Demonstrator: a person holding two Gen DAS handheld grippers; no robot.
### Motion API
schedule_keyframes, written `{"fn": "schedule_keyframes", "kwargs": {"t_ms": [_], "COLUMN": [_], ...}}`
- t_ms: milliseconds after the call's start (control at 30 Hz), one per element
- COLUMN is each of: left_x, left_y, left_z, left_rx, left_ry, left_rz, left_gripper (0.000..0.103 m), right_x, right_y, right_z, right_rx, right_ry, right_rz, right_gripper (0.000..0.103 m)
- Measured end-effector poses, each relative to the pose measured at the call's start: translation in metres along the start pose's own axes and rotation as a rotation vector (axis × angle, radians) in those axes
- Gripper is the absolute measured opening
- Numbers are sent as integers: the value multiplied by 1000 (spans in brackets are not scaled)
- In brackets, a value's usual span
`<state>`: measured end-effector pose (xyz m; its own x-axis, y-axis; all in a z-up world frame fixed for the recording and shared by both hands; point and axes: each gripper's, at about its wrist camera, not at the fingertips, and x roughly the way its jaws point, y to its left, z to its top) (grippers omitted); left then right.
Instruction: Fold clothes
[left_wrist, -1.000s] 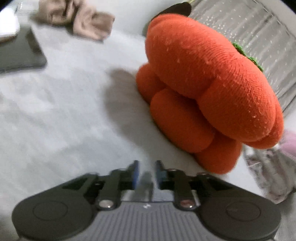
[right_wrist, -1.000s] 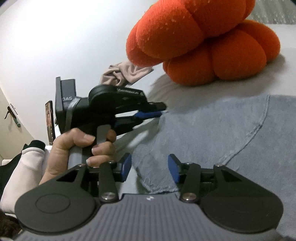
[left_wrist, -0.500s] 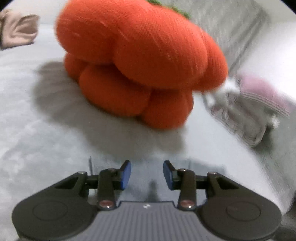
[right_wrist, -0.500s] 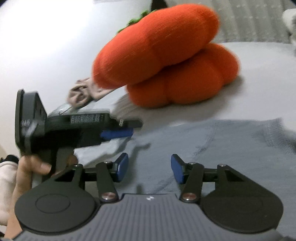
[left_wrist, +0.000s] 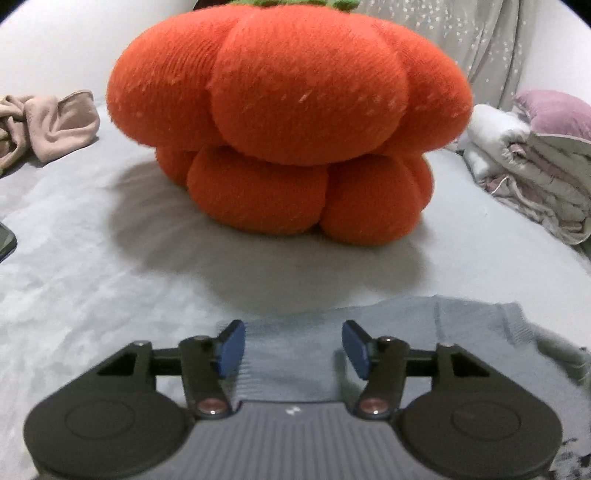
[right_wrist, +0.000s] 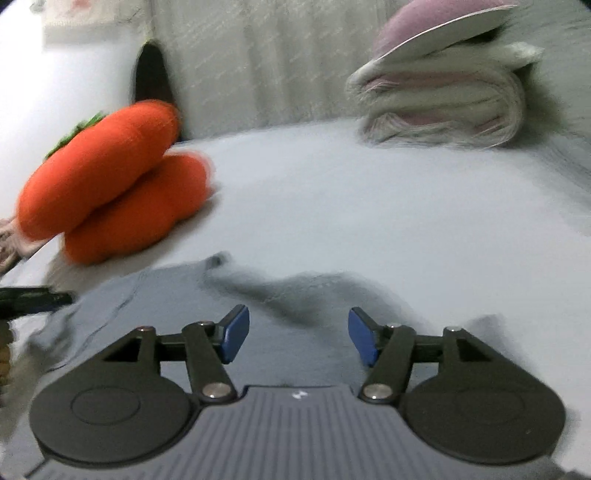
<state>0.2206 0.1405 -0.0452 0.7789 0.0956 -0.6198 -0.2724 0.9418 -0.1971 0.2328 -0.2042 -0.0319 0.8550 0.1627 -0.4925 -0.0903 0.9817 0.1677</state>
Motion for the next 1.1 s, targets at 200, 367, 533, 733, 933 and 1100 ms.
{"fn": "schedule_keyframes", "kwargs": {"t_ms": [200,367,533,733,933,1100], "left_x": [-14,-3,11,38,75,83], "left_y": [-38,-99,-150,-182,-194,-168], "left_z": [4,9,9,-4,-27,-18], "left_rx": [27,173,233,117,140,56], "left_ry": [0,51,24,-43,-115,-68], "left_rz": [-145,-150,-148,-116,-19,-216], "left_gripper": [74,76,78,89,89,89], "right_x": [-14,-21,-24,-15,-5,6], "right_y": [-57,-86,-85,-89,-83,-67], "right_z": [-8,-12,-15,-16,-19,-19], "right_rx": [68,164,159,176,128,82], "right_ry": [-46,-83,-79,-48,-31,-23], "right_rz": [-106,-145,-132,-102,-130,-116], "right_gripper": [64,64,64,64,64,64]}}
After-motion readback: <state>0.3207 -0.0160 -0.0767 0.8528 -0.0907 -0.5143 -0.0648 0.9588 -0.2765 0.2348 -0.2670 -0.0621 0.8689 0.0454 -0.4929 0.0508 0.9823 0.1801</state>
